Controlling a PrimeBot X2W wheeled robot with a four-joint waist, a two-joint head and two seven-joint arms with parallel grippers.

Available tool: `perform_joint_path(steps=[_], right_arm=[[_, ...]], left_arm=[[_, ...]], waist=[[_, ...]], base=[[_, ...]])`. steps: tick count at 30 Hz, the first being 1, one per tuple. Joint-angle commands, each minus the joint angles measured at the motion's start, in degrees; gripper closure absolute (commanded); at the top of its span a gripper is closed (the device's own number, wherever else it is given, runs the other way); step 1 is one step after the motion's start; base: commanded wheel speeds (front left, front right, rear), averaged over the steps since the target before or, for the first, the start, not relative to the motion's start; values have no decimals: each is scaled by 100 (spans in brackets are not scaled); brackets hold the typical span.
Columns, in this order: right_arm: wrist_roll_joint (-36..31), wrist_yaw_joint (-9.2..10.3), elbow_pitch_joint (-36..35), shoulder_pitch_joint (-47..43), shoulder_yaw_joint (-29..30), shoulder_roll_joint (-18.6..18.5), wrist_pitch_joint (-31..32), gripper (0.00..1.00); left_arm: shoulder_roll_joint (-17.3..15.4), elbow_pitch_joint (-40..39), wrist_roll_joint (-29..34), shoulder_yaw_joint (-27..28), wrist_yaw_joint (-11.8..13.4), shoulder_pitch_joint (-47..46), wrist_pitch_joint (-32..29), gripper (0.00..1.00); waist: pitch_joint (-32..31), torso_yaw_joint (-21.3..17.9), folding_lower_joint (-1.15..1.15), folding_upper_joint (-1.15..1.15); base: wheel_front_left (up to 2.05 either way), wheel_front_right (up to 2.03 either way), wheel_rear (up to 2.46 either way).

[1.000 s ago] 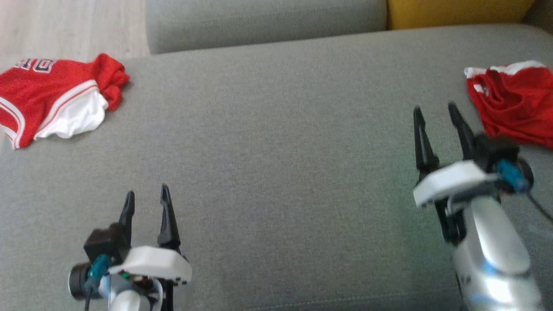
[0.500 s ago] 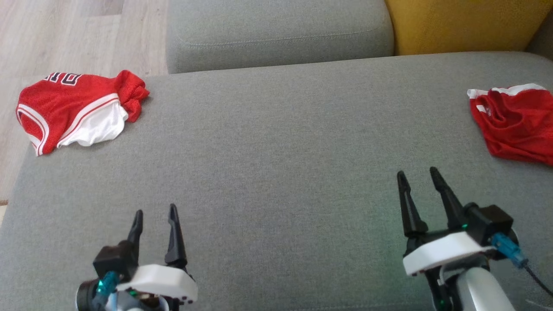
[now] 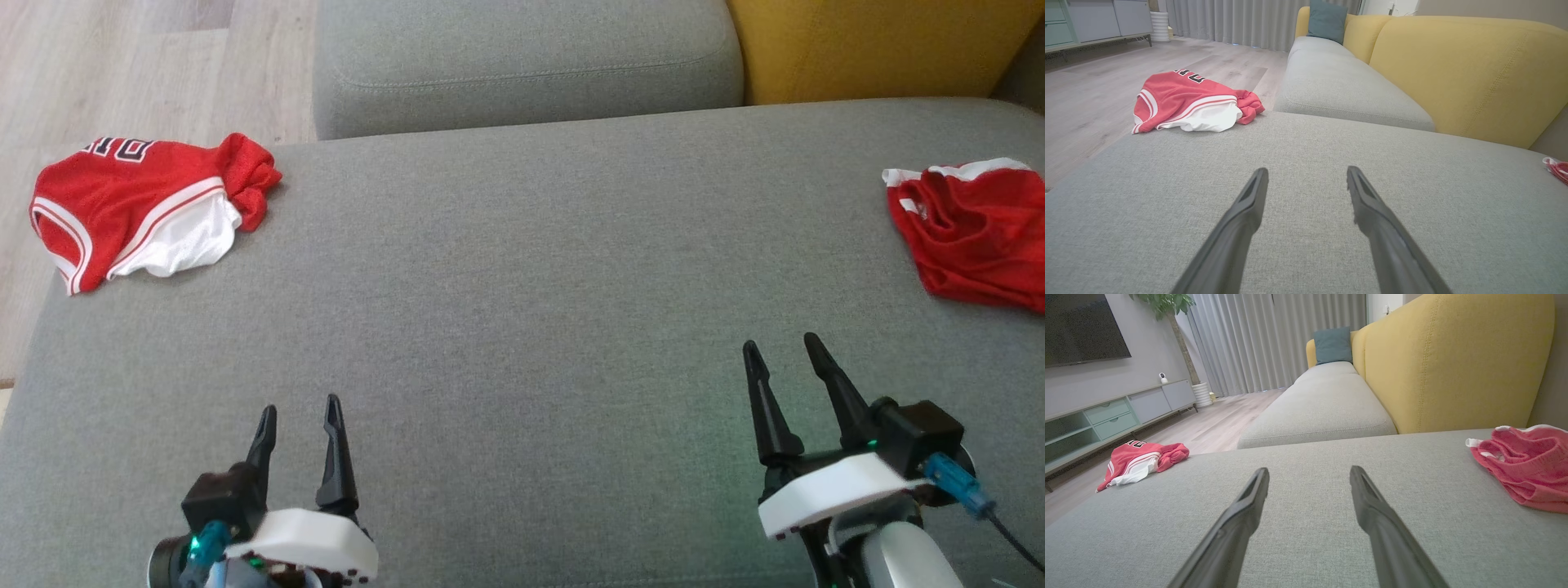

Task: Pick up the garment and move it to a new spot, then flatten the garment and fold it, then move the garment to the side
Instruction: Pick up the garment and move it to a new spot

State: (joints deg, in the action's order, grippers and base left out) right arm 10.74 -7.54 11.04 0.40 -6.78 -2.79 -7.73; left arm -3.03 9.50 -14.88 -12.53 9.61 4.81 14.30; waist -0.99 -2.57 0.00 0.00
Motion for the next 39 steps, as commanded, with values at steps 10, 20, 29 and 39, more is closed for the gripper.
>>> perform_joint_path(steps=[10,20,29,39], right_arm=[[-35,5,-272,88,-73,-10,11,0],[-48,5,-354,13,-35,-9,-20,0],[77,5,-340,-27,-169,-9,-111,0],[194,5,-258,146,-619,-9,-141,0]], left_arm=[[15,-166,-2,103,-7,-202,70,0],[15,-200,75,44,-30,-273,70,0],[-37,-310,160,153,-62,-211,70,0],[-124,-550,107,498,57,36,70,0]], waist=[[17,104,0,0],[-70,1127,0,0],[-177,2395,0,0],[-95,3152,0,0]], base=[[0,0,0],[0,0,0],[0,0,0],[0,0,0]])
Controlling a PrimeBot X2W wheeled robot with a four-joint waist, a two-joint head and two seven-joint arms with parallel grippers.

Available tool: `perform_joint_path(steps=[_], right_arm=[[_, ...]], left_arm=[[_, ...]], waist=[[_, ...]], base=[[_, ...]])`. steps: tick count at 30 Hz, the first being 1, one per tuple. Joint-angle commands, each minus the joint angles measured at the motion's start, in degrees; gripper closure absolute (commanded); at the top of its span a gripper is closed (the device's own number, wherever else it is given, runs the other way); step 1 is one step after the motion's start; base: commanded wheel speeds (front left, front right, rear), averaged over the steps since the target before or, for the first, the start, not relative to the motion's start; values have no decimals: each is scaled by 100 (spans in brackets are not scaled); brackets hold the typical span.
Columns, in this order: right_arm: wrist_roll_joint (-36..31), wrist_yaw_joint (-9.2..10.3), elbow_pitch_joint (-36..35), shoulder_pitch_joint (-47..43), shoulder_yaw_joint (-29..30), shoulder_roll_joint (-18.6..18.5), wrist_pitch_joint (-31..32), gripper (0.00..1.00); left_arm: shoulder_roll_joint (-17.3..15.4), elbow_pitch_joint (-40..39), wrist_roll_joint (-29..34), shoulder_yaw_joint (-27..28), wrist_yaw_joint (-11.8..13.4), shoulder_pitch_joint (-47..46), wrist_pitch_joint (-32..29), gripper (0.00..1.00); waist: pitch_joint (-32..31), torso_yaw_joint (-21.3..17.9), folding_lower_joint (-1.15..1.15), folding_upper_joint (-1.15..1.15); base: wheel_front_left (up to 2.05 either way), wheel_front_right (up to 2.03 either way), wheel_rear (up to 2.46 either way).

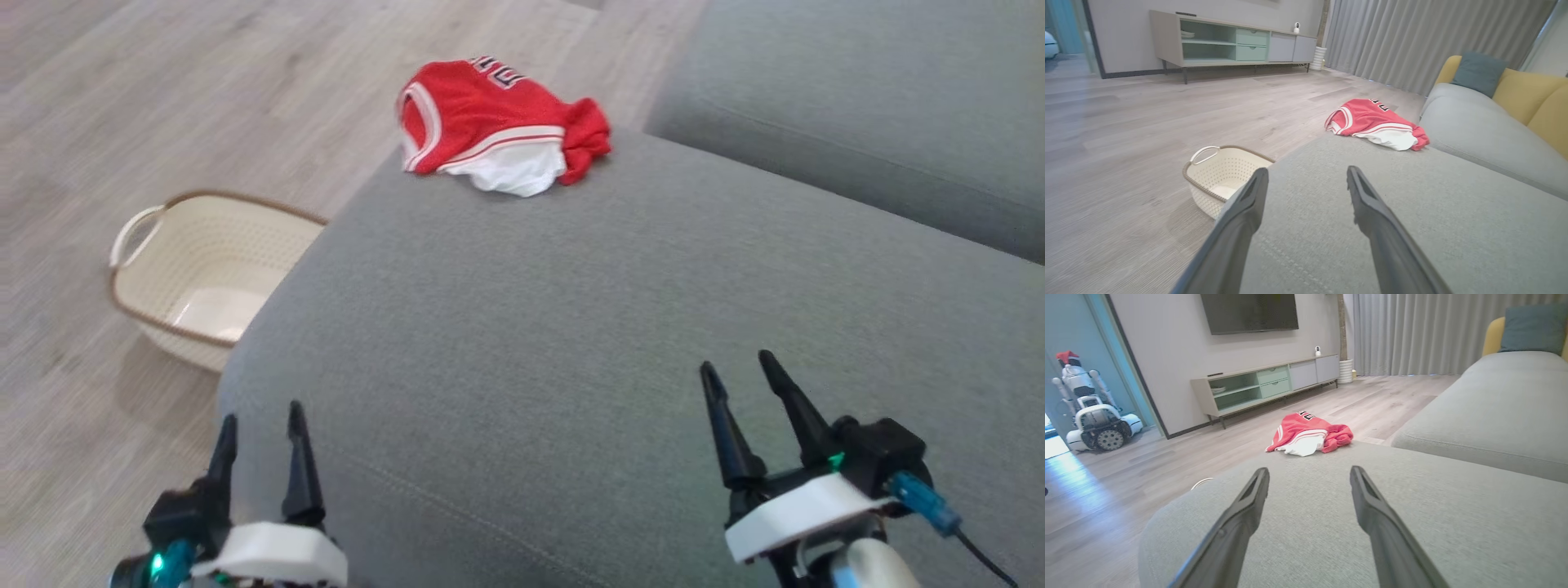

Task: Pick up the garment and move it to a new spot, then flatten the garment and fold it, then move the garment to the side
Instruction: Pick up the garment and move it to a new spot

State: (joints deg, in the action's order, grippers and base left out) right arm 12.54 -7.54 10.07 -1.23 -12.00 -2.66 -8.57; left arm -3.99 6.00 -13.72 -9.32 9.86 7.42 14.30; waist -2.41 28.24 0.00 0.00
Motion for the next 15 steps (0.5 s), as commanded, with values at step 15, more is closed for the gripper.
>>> perform_joint_path(steps=[15], right_arm=[[-29,5,-7,391,-122,-21,-74,0]], left_arm=[[-46,-244,-4,356,-9,-110,70,0]], waist=[[164,144,0,0]], base=[[0,0,0]])
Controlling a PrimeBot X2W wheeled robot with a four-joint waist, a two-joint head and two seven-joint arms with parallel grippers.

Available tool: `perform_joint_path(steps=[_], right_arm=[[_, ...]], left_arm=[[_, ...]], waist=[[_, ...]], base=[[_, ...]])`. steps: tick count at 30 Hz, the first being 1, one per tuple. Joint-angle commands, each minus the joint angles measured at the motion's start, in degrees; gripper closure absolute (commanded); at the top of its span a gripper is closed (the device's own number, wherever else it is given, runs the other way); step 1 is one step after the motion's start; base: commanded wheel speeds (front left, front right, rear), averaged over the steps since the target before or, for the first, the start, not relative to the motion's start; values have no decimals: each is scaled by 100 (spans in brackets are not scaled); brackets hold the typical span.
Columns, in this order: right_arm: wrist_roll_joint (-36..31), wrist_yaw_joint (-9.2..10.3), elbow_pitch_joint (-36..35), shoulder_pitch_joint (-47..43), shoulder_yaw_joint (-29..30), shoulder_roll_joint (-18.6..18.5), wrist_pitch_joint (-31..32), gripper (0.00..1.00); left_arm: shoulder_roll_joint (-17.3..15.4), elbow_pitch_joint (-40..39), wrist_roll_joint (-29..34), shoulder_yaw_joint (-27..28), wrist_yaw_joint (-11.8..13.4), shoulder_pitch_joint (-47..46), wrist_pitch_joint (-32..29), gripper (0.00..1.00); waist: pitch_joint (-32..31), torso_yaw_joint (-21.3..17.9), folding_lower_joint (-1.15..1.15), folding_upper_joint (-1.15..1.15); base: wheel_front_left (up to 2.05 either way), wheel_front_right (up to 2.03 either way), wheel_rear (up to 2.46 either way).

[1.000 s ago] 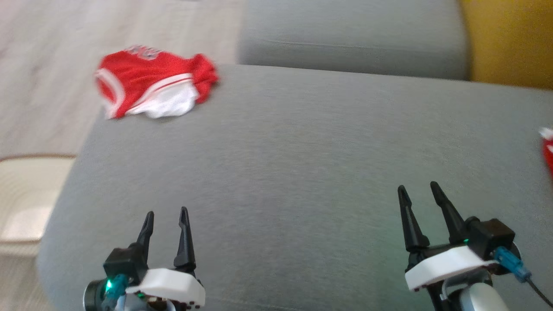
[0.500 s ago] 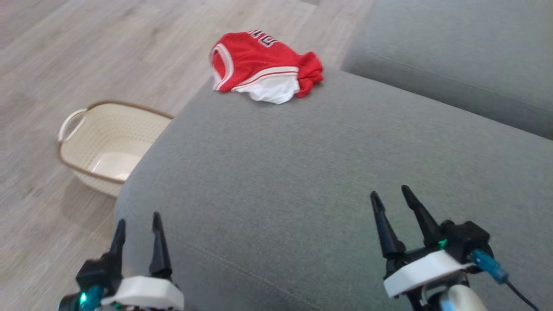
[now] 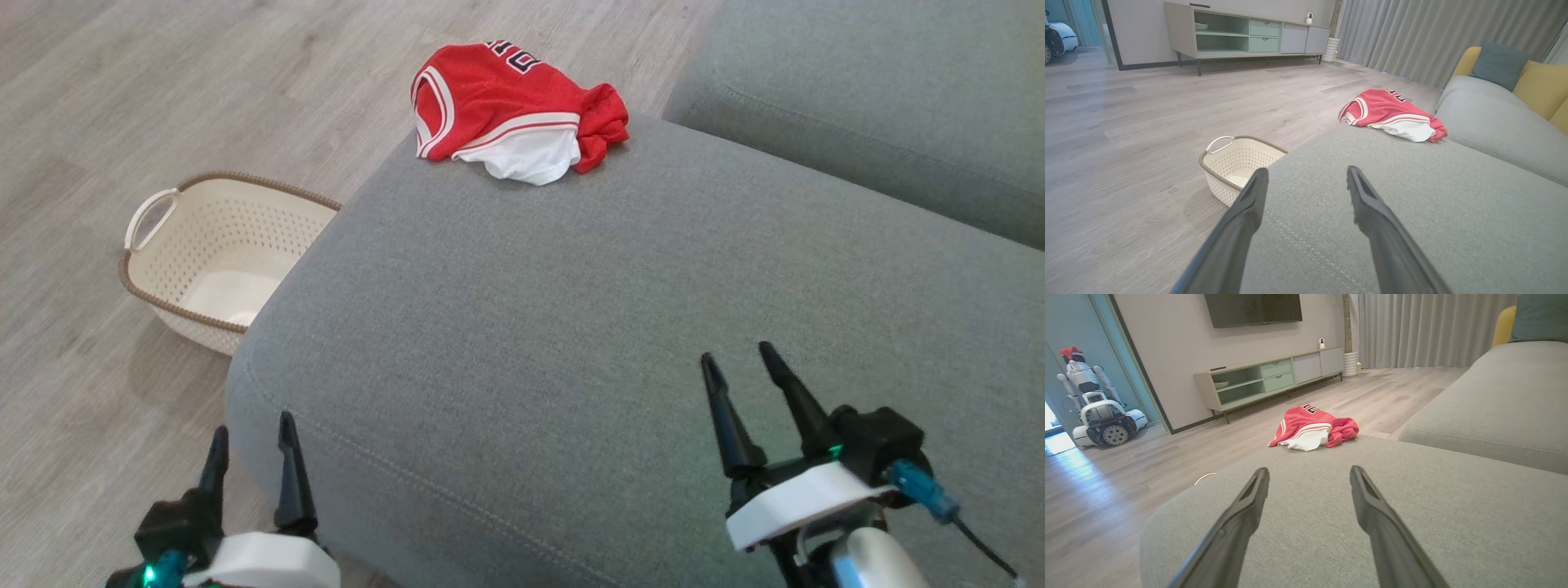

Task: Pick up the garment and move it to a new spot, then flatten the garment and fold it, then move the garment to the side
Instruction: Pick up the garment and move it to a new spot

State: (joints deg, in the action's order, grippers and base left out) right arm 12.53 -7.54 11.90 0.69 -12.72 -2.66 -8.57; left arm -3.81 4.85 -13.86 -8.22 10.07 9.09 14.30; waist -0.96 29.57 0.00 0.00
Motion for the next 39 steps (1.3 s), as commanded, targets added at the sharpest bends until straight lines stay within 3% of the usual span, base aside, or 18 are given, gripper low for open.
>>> perform_joint_path(steps=[1,8,16,20,26,33,39], right_arm=[[-47,5,-216,171,1,-21,-66,0],[-452,5,-654,420,103,-21,191,0],[-850,5,-1172,965,252,-21,463,0],[-1040,5,-1427,1215,320,-21,530,0],[-1178,5,-1683,1301,430,-21,609,0],[-1219,5,-1926,1282,573,-21,576,0],[-1198,5,-2014,1253,573,-21,440,0]], left_arm=[[-107,-101,20,264,-46,-336,70,0],[-474,-139,91,506,-89,-1192,56,0],[-1107,330,310,474,-403,-3019,-370,0],[-1375,1029,375,401,-624,-4242,-726,0],[-1354,2479,-21,554,-784,-5685,-1317,0],[-1535,3737,22,381,-990,-6629,-1773,0],[-1719,4461,24,363,-960,-7119,-2006,0]], waist=[[64,15,0,0],[865,-475,0,0],[1834,-1092,0,0],[2383,-1446,0,0],[3101,-1891,0,0],[3716,-2190,0,0],[3934,-2331,0,0]], base=[[0,0,0],[0,0,0],[0,0,0],[0,0,0],[0,0,0],[0,0,0],[0,0,0]])
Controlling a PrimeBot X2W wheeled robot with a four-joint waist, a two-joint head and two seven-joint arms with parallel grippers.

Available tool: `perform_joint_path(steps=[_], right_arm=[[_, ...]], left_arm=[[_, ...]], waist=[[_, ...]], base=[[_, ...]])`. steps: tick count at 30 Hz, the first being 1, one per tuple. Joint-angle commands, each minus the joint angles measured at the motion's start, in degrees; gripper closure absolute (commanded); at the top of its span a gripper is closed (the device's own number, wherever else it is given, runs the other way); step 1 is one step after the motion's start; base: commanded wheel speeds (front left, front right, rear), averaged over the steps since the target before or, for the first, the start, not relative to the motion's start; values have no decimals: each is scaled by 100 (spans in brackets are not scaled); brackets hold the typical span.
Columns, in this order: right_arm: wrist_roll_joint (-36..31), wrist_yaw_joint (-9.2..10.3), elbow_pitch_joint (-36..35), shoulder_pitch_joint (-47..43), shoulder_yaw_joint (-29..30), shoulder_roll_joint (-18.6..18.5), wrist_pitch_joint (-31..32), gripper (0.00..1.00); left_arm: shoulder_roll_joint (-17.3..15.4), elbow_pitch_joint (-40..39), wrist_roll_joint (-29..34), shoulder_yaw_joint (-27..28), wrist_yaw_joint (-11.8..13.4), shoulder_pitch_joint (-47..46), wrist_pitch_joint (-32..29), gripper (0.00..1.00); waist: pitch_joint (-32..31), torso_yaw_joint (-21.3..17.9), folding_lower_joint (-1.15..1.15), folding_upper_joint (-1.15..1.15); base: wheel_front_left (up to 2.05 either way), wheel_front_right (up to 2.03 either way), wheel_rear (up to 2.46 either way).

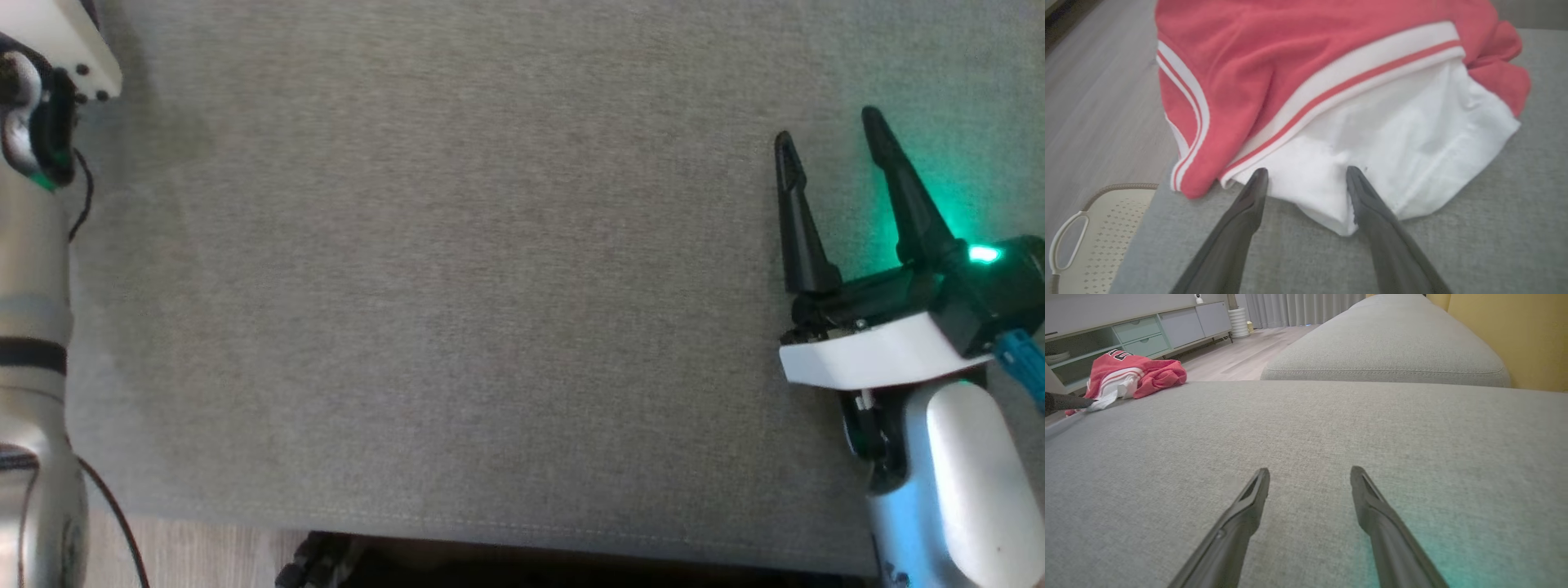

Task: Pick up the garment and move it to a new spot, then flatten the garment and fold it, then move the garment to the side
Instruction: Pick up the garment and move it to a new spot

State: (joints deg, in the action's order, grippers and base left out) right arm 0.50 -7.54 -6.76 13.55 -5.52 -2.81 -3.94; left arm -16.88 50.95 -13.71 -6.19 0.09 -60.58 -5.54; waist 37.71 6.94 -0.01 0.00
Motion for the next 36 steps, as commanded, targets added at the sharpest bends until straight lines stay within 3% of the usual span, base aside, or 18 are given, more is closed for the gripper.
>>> perform_joint_path(steps=[1,3,5,6,7,17,24,30,36], right_arm=[[10,5,-154,-35,-146,-7,-29,0],[20,5,-158,-31,-138,-7,-37,0],[32,5,-156,-23,-135,-7,-44,0],[39,5,-154,-21,-135,-7,-47,0],[44,5,-152,-19,-130,-7,-53,0],[99,5,-2,24,-14,-7,-178,0],[280,5,317,51,-50,-7,-361,0],[525,5,694,-1,-5,-7,-586,0],[734,5,1060,-178,151,-7,-778,0]], left_arm=[[-431,-62,3,159,42,-199,-50,0],[-448,101,-30,162,24,-267,-117,0],[-475,221,-65,184,32,-322,-112,50],[-490,277,-78,192,38,-346,-101,81],[-500,337,-90,196,41,-364,-98,100],[-630,483,11,92,124,-537,452,100],[-876,289,286,-167,84,-769,957,100],[-989,-25,558,-517,-84,-999,1058,100],[-893,-471,777,-934,-326,-1150,983,100]], waist=[[79,-80,1,0],[93,-102,1,0],[97,-125,1,0],[96,-137,1,0],[95,-147,1,0],[-189,-123,1,0],[-832,-134,1,0],[-1577,-289,1,0],[-2381,-597,1,0]], base=[[0,0,0],[0,0,0],[0,0,0],[0,0,0],[0,0,0],[0,0,0],[0,0,0],[0,0,0],[0,0,0]])
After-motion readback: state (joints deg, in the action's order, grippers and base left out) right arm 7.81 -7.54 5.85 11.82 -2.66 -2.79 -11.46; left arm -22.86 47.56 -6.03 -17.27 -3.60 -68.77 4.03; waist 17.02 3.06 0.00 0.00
